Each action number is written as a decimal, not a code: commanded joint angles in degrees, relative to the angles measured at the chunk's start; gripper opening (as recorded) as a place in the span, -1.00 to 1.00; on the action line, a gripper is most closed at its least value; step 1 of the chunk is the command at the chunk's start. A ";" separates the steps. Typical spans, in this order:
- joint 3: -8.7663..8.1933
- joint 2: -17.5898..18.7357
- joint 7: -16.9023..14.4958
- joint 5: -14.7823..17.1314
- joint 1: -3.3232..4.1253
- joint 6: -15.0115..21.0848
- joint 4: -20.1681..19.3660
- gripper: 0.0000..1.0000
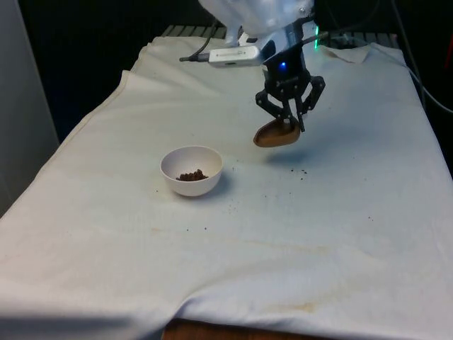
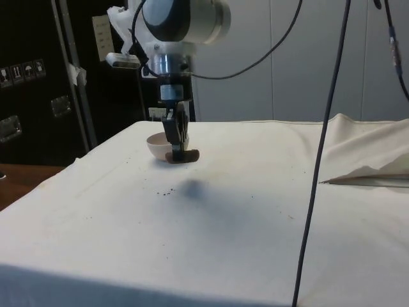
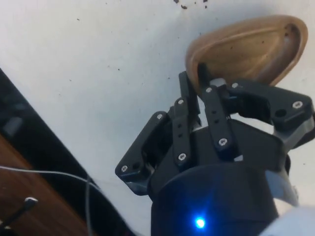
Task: Pour the coffee beans from the cup into the bowl.
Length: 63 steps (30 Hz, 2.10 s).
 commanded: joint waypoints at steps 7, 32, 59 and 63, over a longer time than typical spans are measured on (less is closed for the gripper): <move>0.86 0.06 5.27 -5.33 0.63 1.43 -0.29 -1.00; 3.21 1.09 15.58 -18.22 0.23 7.51 -1.09 -1.00; 3.27 5.50 19.25 -25.04 0.97 19.08 -3.04 -1.00; 3.72 6.25 22.86 -29.11 0.74 19.14 -2.69 -1.00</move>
